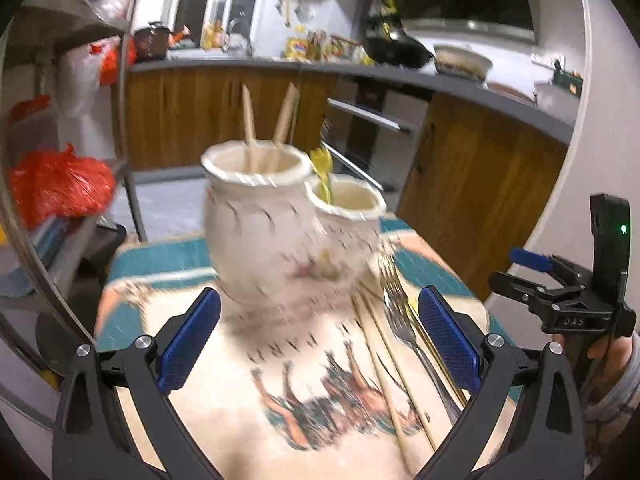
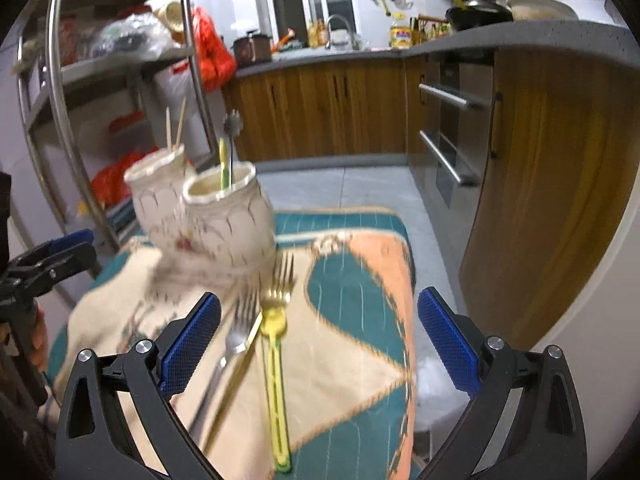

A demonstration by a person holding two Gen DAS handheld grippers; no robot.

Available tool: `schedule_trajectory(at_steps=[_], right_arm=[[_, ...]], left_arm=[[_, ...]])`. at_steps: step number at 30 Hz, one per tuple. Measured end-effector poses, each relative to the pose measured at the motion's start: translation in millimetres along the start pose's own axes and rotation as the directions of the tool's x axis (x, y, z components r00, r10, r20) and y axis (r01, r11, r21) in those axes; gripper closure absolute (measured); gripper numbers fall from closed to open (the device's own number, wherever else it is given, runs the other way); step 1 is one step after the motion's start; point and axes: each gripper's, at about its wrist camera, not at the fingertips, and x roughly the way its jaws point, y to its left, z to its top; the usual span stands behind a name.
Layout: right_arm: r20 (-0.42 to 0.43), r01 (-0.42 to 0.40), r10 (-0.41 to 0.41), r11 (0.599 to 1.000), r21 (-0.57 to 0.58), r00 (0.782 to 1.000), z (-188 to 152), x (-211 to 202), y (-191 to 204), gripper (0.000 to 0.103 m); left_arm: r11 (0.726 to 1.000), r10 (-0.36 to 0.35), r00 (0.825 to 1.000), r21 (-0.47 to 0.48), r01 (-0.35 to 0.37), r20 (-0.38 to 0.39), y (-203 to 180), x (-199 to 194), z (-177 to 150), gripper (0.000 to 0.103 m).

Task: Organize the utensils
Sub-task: 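Move both open tools back over the remaining utensils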

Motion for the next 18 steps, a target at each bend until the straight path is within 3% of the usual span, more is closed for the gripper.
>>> schedule_trajectory(at_steps=[7, 13, 18], right_arm=[[-0.066, 0.011, -0.014, 0.999, -0.049, 0.998, -16, 11, 4, 0.005], [-0.111, 0.026, -0.038, 0.994, -0.108, 0.993, -28, 20, 7, 0.005], [-0.144, 0.020, -0.037, 0.993, -0.120, 0.989, -31, 25, 8, 0.005]], left_arm=[[0.999, 0.002, 0.993, 0.041, 0.003, -0.115, -19, 26, -21, 0.006], [0.992, 0.038, 0.974, 0.124, -0.010, -0.224, -36, 45, -36, 0.006], [0.992, 0.053, 0.963, 0.120, -0.021, -0.263, -34, 49, -41, 0.006]])
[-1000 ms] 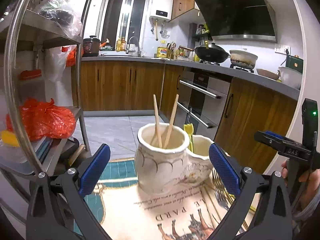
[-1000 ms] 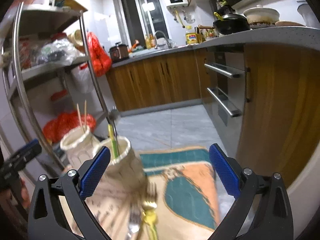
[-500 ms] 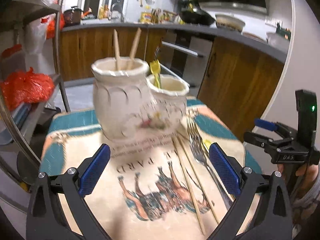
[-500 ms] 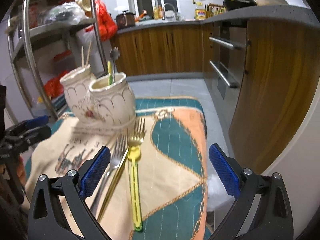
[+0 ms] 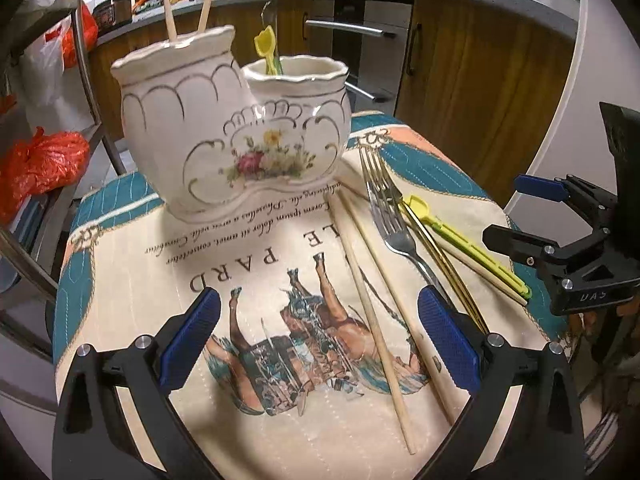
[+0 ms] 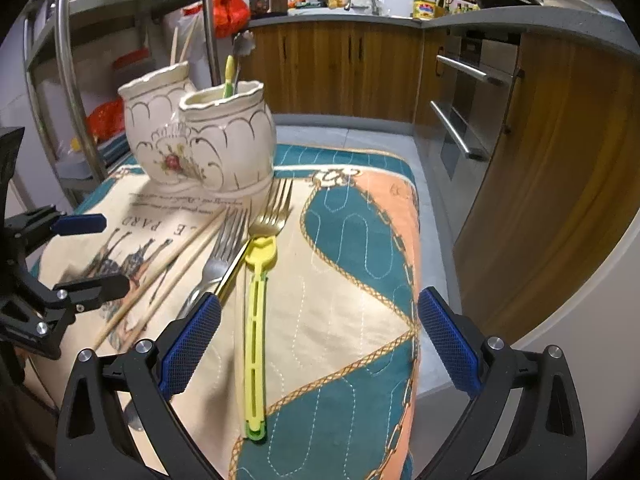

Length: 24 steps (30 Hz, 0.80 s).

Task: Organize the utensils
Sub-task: 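Move both open tools back over the remaining utensils, then grasp a yellow spoon with the right tool while the left tool grasps a wooden chopstick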

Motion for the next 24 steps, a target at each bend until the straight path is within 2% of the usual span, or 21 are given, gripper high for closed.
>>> schedule_trajectory(at_steps=[6, 11, 13, 15, 17, 20, 24], right_arm=[[-0.011, 0.004, -0.004, 1.000, -0.023, 1.000, -3, -2, 1, 0.005], [-0.026, -0.009, 0.009, 1.000, -0.005, 1.000, -4, 0, -3, 0.007], [-0.030, -0.036, 0.036, 0.999, 0.014, 0.999, -3, 0, -5, 0.009], [-0.032, -0.057, 0.057, 0.998, 0.018, 0.998, -1, 0, -2, 0.014], [-0.040, -0.067, 0.067, 0.998, 0.007, 0.997, 1, 2, 2, 0.029], [-0.067, -0.087, 0.086, 0.996, -0.010, 0.994, 2, 8, 10, 0.039], [-0.090, -0.114, 0.111, 0.993, -0.020, 0.990, 0, 12, 17, 0.056]], left_arm=[[0.999, -0.029, 0.998, 0.035, 0.030, -0.052, -8, -4, -7, 0.016], [0.995, -0.072, 0.993, 0.062, 0.077, -0.090, -19, -7, -17, 0.036], [0.993, -0.085, 0.991, 0.068, 0.092, -0.101, -21, -6, -19, 0.047], [0.993, -0.092, 0.989, 0.066, 0.100, -0.112, -22, -4, -21, 0.054], [0.993, -0.080, 0.990, 0.077, 0.089, -0.113, -23, -4, -21, 0.062], [0.992, -0.073, 0.991, 0.095, 0.084, -0.115, -26, -4, -22, 0.075], [0.991, -0.059, 0.991, 0.114, 0.072, -0.119, -24, -5, -22, 0.086]])
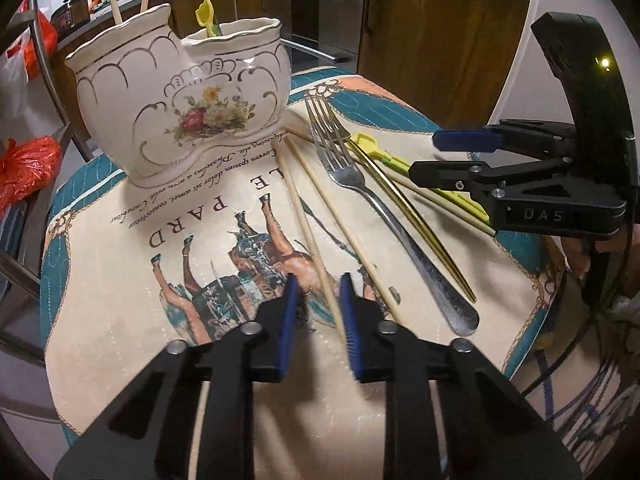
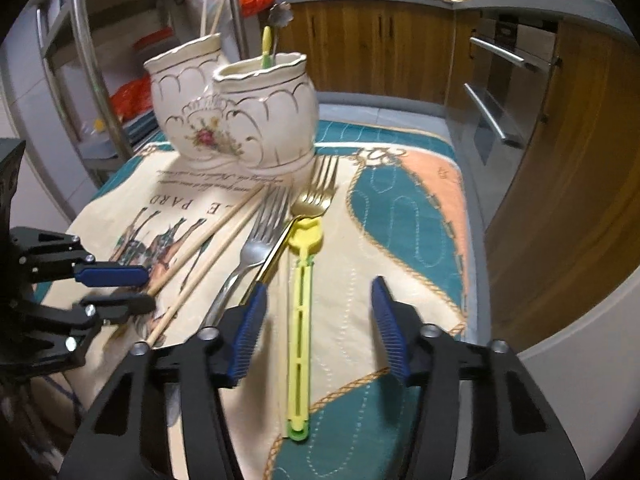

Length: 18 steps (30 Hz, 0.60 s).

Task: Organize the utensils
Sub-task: 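Grasp a yellow spoon with the right tool while the left tool grasps a wooden chopstick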

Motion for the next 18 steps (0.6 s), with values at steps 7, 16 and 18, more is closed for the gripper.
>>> schedule_trajectory(at_steps=[7, 16, 18], right_arm=[[-0.021, 0.011, -0.010, 1.000, 0.005, 1.000, 0, 2, -5, 0.074], [-0.069, 0.040, -0.044, 0.997, -0.071, 0.997, 12, 18, 3, 0.074], [-0.075, 0.026, -0.031, 0.997, -0.069, 0.997, 15, 21, 1, 0.075]], left_arm=[[0.999, 0.033, 0.999, -0.003, -0.033, -0.013, 12, -7, -2, 0.091], [0.999, 0.045, 0.999, -0.026, -0.045, -0.026, 22, -5, 0, 0.091], [0.998, 0.042, 0.999, -0.035, -0.042, -0.023, 22, -3, 0, 0.091]])
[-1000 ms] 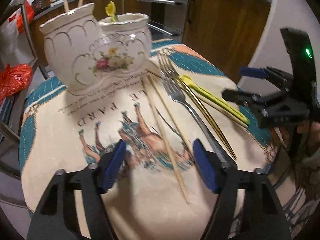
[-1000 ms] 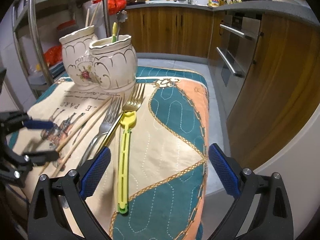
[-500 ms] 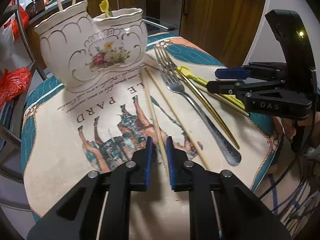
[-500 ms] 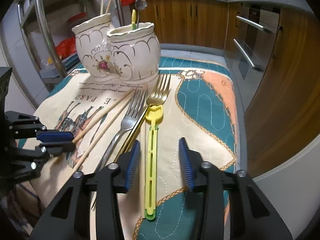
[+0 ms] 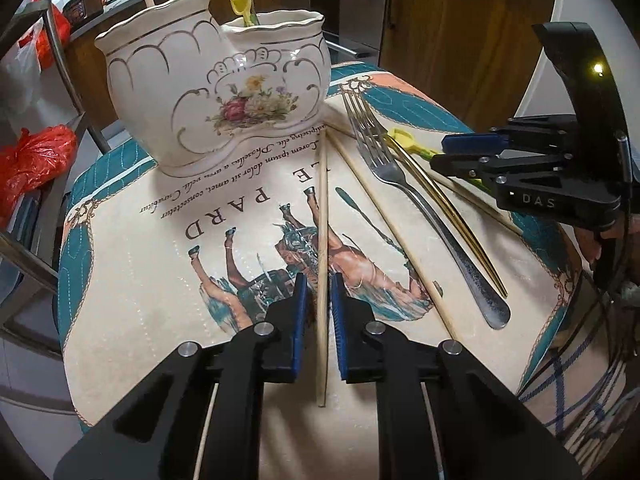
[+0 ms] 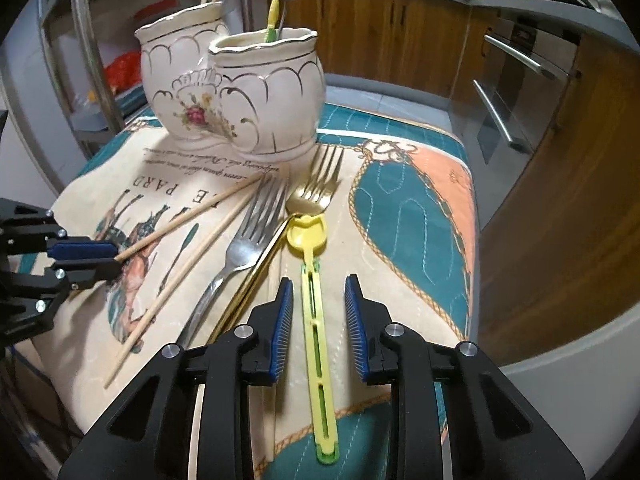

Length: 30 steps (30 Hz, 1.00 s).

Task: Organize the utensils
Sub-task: 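Grasp a yellow spoon with the right tool while the left tool grasps a wooden chopstick, then drop the yellow spoon into the short holder while the left tool drops its chopstick in the tall one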

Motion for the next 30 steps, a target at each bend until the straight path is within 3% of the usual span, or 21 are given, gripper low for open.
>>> schedule_trajectory(at_steps=[2, 13, 22, 27, 30], right_arm=[[0.000, -0.008, 0.008, 1.000, -0.002, 1.000, 1, 1, -1, 0.092], [0.046, -0.029, 0.027, 0.998, 0.047, 0.999, -3, -16, -12, 0.093], [0.155, -0.050, 0.037, 0.995, 0.081, 0.987, 7, -48, -19, 0.093], [0.213, -0.074, 0.053, 0.993, 0.092, 0.976, 12, -57, -16, 0.093], [0.272, -0.102, 0.071, 0.990, 0.099, 0.960, 20, -67, -12, 0.093]], left_arm=[[1.000, -0.007, 1.000, -0.012, 0.007, 0.007, 1, 1, 0, 0.091], [1.000, -0.016, 0.999, -0.012, 0.016, 0.037, 5, -1, 5, 0.098], [1.000, -0.022, 0.989, 0.000, 0.022, 0.146, 16, -42, 7, 0.098], [0.998, -0.062, 0.953, 0.006, 0.063, 0.297, 22, -70, 5, 0.098], [0.995, -0.077, 0.912, -0.025, 0.095, 0.402, 33, -87, 9, 0.098]])
